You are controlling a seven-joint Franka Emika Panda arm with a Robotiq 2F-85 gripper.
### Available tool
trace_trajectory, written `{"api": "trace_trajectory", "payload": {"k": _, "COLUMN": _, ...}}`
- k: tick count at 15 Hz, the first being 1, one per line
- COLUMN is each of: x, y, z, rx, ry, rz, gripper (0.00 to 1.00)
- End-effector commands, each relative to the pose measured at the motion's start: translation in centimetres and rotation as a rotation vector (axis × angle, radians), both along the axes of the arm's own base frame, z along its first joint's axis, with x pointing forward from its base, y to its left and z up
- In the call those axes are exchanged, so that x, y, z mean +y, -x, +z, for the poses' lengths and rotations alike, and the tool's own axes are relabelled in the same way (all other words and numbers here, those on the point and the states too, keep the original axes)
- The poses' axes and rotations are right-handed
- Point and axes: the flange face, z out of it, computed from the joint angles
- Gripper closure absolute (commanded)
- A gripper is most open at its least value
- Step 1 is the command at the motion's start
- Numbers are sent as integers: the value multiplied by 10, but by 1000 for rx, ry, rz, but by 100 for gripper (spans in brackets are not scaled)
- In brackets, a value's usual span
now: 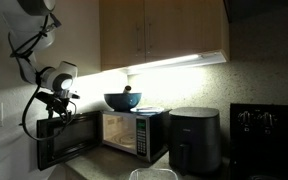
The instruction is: Close the microwave door
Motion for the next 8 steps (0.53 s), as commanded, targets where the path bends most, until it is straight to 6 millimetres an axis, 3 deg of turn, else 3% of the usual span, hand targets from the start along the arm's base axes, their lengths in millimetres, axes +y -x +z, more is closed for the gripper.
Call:
{"api": "trace_trajectory", "payload": {"k": 1, "x": -8, "y": -10, "z": -16, "rx": -3, "ry": 32, "rz": -10, "gripper": 0}}
{"api": "trace_trajectory", "payload": {"k": 4, "x": -25, "y": -17, "z": -12, "rx": -81, "ry": 148, "rz": -116, "gripper": 0}}
{"api": "trace_trajectory", "payload": {"k": 8, "x": -32, "y": -28, "z": 1, "rx": -252, "ry": 228, "rz": -219, "gripper": 0}}
